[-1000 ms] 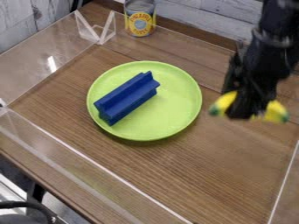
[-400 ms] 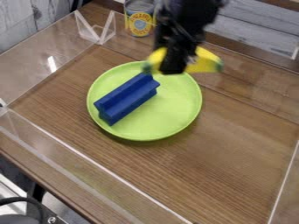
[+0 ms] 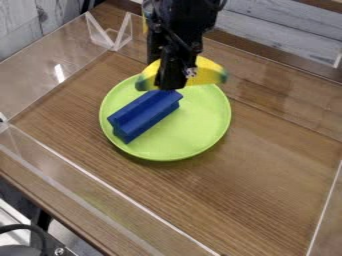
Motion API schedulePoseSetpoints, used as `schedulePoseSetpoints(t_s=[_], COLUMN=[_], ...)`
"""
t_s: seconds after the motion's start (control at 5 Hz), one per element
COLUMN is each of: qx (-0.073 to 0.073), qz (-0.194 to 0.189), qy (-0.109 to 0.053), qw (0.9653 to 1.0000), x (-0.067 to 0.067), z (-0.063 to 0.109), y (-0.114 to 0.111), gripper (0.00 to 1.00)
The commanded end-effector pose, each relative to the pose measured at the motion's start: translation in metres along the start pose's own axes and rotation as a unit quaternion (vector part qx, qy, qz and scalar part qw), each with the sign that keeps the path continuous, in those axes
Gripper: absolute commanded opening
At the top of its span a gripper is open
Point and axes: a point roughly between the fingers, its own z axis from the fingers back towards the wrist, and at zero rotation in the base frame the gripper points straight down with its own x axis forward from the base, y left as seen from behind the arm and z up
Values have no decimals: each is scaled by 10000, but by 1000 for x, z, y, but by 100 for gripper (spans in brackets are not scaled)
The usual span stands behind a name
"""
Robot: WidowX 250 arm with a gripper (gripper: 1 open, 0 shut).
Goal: Put the banana in the green plate
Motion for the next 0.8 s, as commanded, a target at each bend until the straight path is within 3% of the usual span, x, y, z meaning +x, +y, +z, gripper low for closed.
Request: schedulePoseSetpoints(t_s=[0.0,0.6], qx=[134,14], qz=[243,525], qy=[-291,-366], qw=[9992,9979], x=[-2,-1], z=[11,4], y=[2,-2], gripper=[0,0])
